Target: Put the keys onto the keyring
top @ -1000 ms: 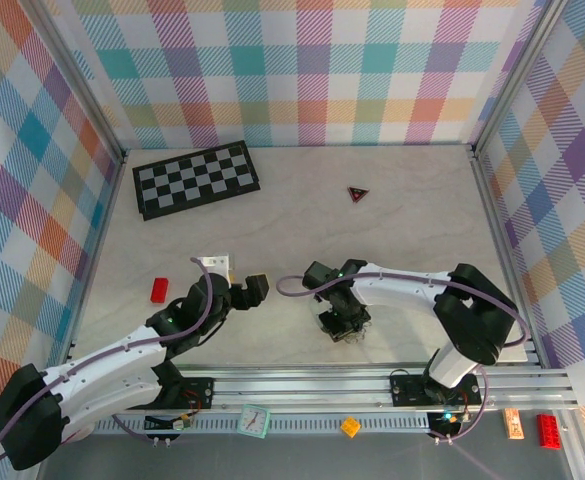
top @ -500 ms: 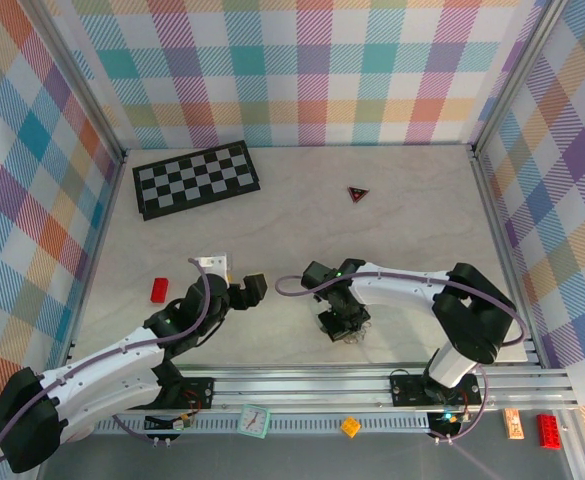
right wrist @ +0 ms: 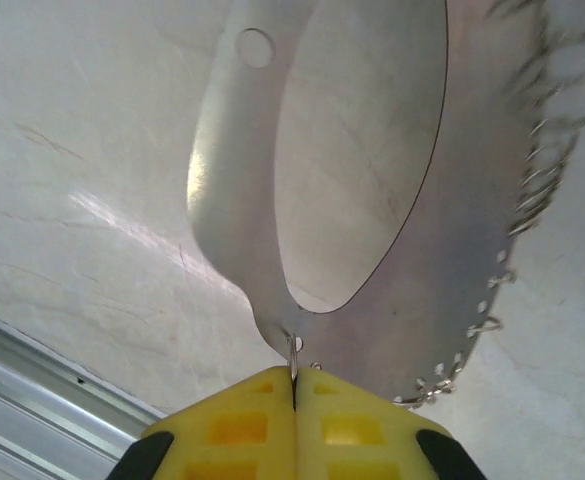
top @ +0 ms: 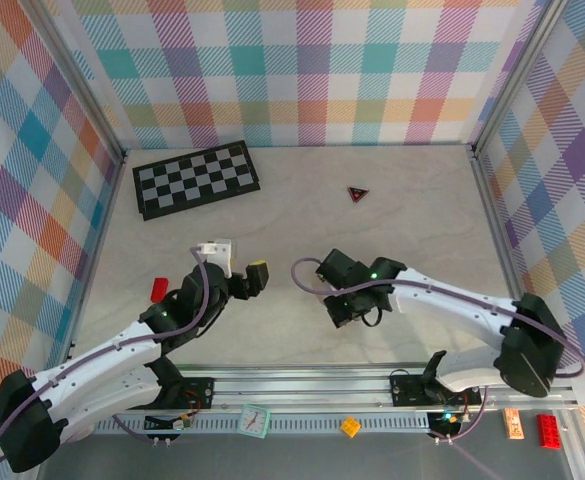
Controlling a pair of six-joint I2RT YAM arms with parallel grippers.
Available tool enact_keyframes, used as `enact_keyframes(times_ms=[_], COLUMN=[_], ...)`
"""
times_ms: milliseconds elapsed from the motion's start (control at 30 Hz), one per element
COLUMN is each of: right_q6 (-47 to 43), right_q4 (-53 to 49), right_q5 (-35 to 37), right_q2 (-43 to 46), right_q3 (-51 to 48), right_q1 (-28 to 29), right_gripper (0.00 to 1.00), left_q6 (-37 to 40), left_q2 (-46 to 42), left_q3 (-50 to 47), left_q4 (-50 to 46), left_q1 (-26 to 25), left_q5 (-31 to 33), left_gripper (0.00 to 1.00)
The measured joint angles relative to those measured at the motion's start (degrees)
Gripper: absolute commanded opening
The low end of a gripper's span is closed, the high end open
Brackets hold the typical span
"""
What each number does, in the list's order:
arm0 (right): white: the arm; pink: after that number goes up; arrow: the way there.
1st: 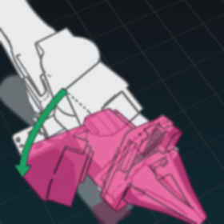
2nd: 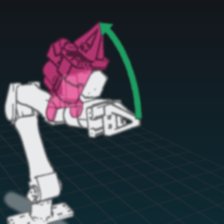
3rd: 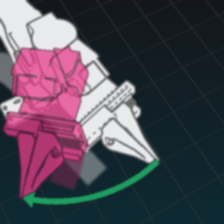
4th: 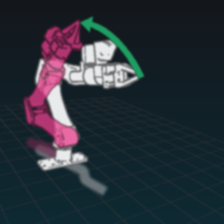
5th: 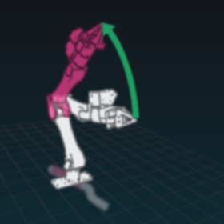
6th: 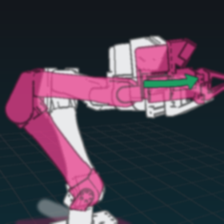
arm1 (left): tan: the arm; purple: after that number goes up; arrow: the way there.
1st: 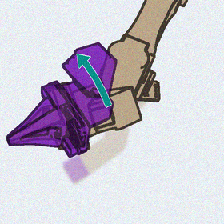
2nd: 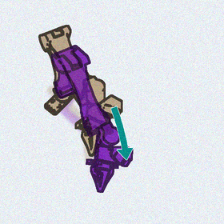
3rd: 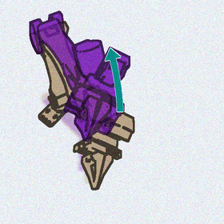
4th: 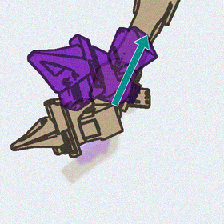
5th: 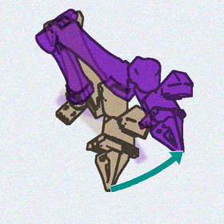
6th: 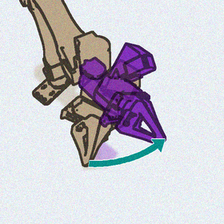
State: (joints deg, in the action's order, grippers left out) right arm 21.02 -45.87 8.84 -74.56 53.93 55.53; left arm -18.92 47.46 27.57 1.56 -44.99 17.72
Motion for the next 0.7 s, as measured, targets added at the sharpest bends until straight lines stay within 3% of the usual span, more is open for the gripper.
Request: enact_keyframes(times_ms=[100, 233, 533, 700], right_q6=[-2.8, -8.1, -18.6, -20.1], right_q4=[4.1, 11.7, 26.3, 31.6], right_q5=[1.7, 3.2, 1.4, -4.9], right_q2=[5.2, 11.9, 15.0, 12.3], right_q3=[-1.4, -3.7, -5.2, -5.3], right_q1=[0.0, 0.0, -1.2, -6.4], right_gripper=[0.0, 0.0, 0.0, 0.0], left_q6=[5.5, 12.7, 26.7, 29.4], left_q2=[0.8, 1.4, 2.4, 3.8], left_q3=[3.1, 6.5, 11.6, 14.4], left_q4=[0.0, 1.1, 5.7, 5.9], left_q1=[0.0, -0.1, 0.1, 4.4], left_q5=[-0.1, 1.0, 1.4, -3.3], left_gripper=[0.8, 0.61, 0.52, 0.46])
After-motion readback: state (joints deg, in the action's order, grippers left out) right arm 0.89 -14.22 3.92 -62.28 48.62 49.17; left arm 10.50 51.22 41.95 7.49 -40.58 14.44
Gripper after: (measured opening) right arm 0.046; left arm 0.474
